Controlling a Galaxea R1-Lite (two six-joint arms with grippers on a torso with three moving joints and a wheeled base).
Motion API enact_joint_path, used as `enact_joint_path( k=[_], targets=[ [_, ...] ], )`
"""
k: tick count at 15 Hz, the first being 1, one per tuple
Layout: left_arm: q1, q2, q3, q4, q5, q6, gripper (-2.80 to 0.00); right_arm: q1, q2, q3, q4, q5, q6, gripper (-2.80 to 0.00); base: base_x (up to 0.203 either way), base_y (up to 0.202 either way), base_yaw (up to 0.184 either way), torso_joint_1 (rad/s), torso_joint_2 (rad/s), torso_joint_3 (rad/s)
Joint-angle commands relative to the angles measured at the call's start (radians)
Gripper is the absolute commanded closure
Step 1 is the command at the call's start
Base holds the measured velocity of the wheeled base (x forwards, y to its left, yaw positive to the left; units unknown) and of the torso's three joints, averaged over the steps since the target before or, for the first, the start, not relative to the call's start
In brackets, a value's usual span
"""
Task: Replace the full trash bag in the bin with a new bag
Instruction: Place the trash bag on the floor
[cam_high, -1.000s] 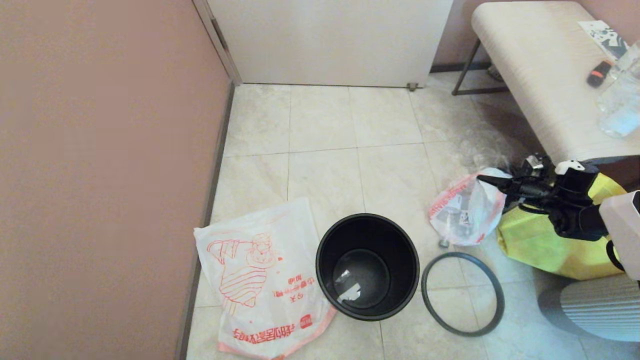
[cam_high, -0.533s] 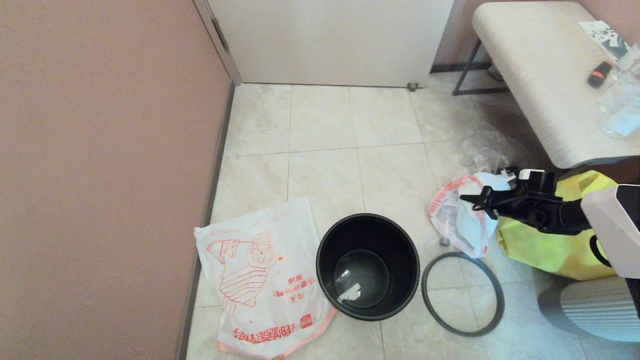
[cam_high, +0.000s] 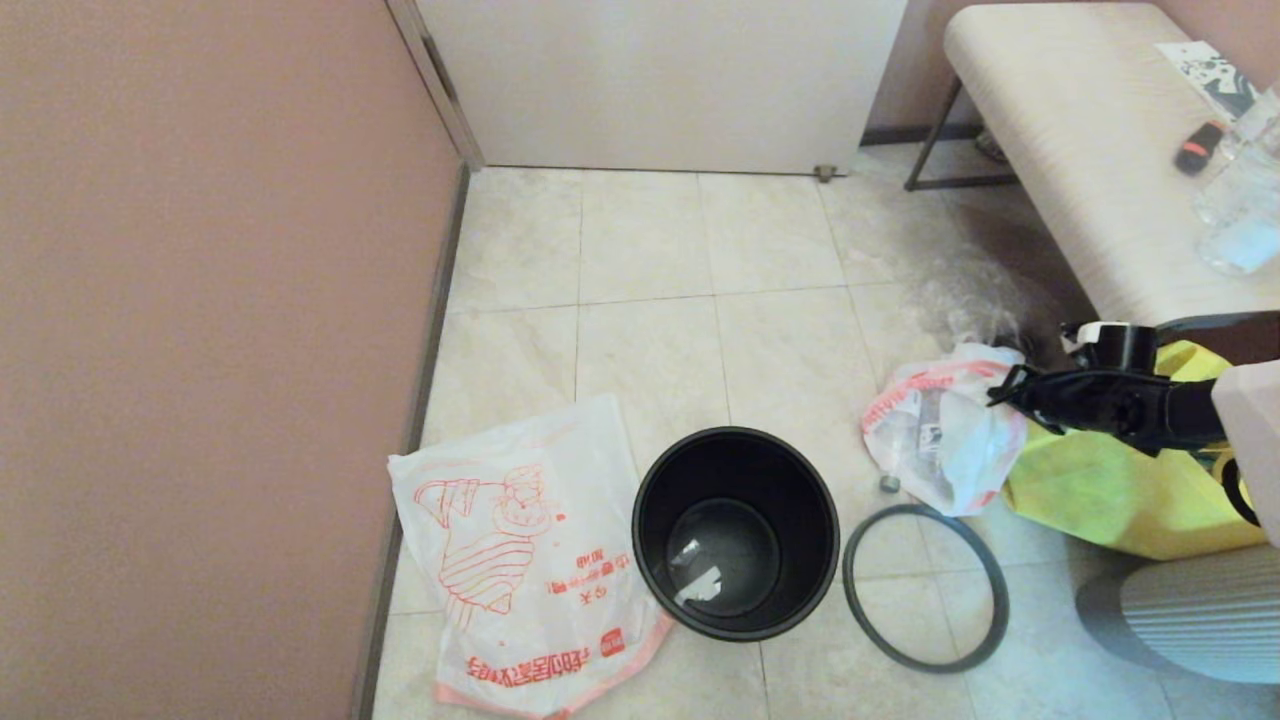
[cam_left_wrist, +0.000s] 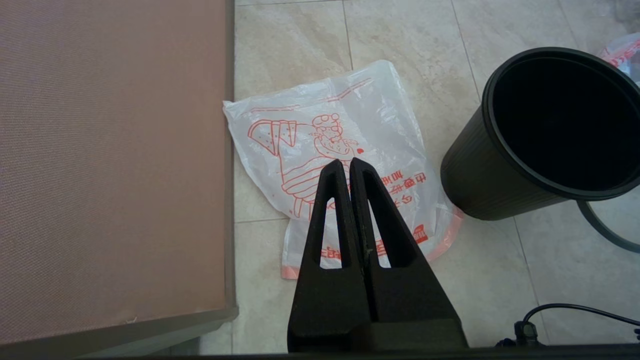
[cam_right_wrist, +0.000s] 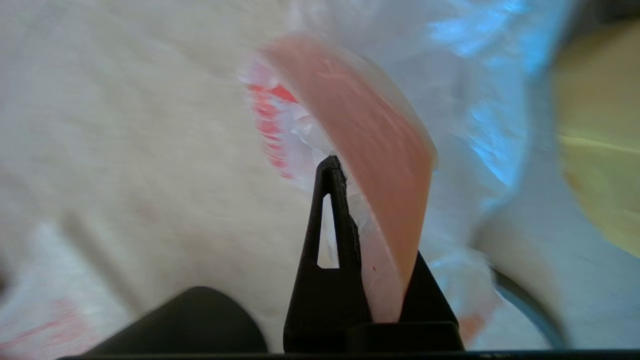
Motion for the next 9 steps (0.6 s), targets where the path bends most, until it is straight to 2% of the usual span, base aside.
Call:
enact_joint_path(
  k=[1,3,4,5,9],
  targets=[
    [0.000,0.001,0.000,0.000,0.000,0.000,0.00,-0.010,-0.007,0.001,0.019,-0.061,-0.023,0.00,0.000,0.000,0.000,0.000,0.00,0.000],
    [0.000,0.001,0.000,0.000,0.000,-0.001,0.00,-0.008,-0.014,0.003,0.034,-0.164,-0.079,0.00,0.000,0.000,0.000,0.000,0.00,0.000],
    [0.000,0.001,0.000,0.000,0.000,-0.001,0.00,-0.005,-0.026,0.004,0.037,-0.189,-0.103,0.00,0.000,0.000,0.000,0.000,0.00,0.000],
    [0.000,0.001,0.000,0.000,0.000,-0.001,0.00,-0.001,-0.036,0.001,0.044,-0.200,-0.108,-2.80,0.000,0.000,0.000,0.000,0.00,0.000],
    [0.000,0.001,0.000,0.000,0.000,0.000,0.00,0.007,-0.141,0.007,0.161,-0.203,-0.108,-2.80,0.000,0.000,0.000,0.000,0.00,0.000]
  ],
)
